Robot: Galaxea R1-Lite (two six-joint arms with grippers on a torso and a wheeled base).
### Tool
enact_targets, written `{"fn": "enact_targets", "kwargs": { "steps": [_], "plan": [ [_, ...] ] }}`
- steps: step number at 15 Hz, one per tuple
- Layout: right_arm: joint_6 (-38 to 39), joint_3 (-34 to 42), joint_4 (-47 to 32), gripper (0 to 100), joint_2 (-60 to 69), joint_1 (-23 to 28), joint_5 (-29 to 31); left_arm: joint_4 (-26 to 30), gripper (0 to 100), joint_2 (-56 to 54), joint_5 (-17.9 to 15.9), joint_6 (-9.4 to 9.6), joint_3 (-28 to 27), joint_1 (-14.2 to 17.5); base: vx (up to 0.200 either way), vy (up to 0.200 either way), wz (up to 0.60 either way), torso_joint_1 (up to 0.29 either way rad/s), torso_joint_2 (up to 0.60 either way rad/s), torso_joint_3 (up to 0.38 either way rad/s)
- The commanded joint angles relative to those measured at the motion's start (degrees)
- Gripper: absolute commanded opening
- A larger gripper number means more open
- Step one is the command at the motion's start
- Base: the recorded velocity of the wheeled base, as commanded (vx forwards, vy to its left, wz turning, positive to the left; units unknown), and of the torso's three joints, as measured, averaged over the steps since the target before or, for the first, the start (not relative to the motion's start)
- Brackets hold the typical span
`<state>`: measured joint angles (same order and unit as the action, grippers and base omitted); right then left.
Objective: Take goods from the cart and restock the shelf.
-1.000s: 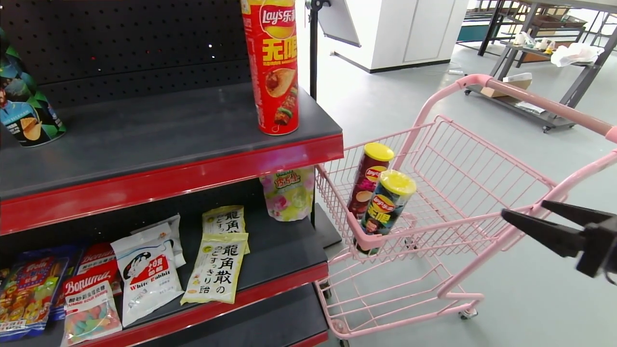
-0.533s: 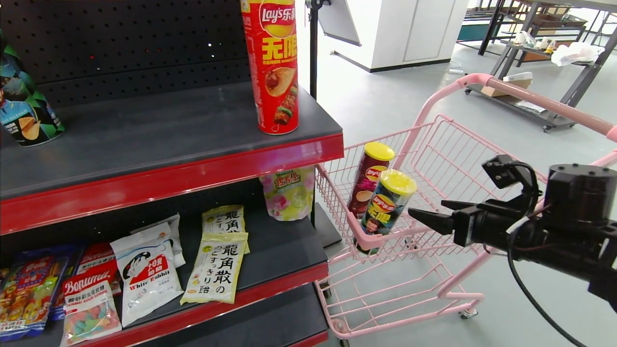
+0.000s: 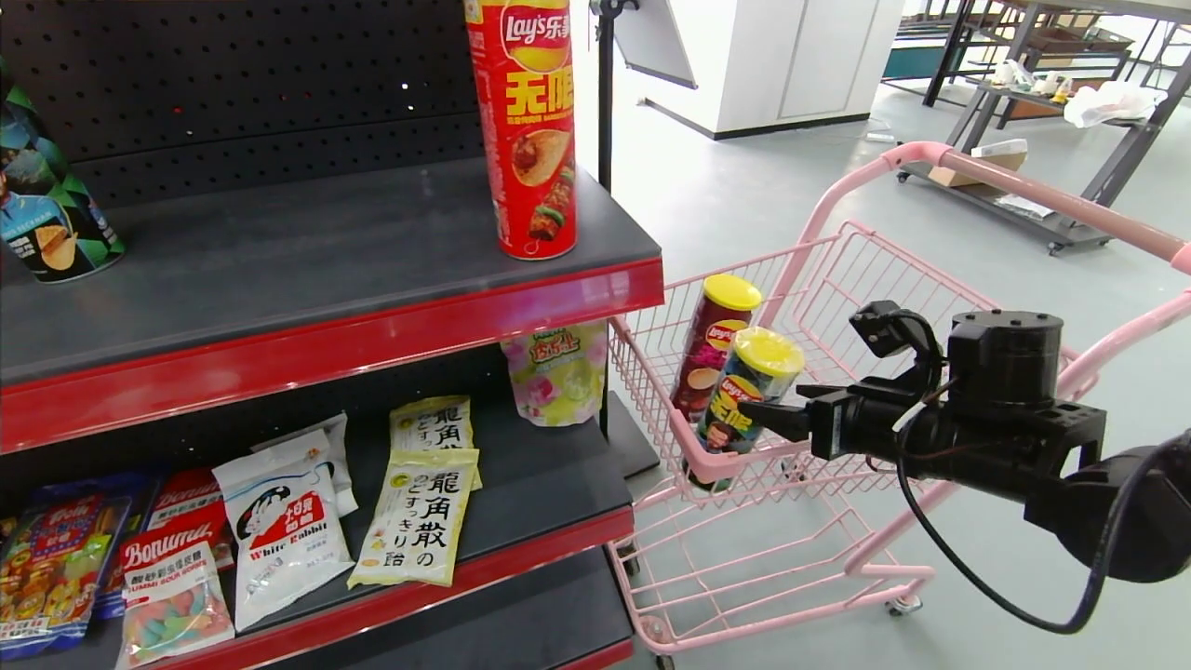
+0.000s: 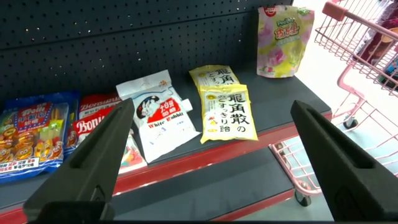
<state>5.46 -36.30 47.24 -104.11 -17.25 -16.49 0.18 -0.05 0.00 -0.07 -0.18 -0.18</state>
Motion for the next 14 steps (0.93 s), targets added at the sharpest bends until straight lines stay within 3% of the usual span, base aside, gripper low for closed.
{"fn": "enact_targets", "kwargs": {
  "steps": [1, 9, 10, 14],
  "plan": [
    [0.08, -4.39, 0.05, 100, -4.35, -0.42, 0.06, -0.01, 100, 0.05, 0.0, -0.01, 0.09, 0.01, 0.0, 0.0, 0.0, 0.0, 0.0, 0.0],
    [1.13, -11.51, 0.57, 100, -11.82, -2.0, 0.41, -0.01, 100, 0.05, 0.0, 0.07, 0.01, 0.01, 0.0, 0.0, 0.0, 0.0, 0.0, 0.0],
    [1.48, -12.04, 0.49, 0, -12.0, -2.0, 0.41, -0.01, 100, 0.05, 0.0, 0.07, 0.01, 0.01, 0.0, 0.0, 0.0, 0.0, 0.0, 0.0],
    [2.01, -11.86, 0.49, 0, -11.82, -2.44, 0.23, -0.01, 100, 0.05, 0.0, 0.07, 0.01, 0.01, 0.0, 0.0, 0.0, 0.0, 0.0, 0.0]
  ]
}}
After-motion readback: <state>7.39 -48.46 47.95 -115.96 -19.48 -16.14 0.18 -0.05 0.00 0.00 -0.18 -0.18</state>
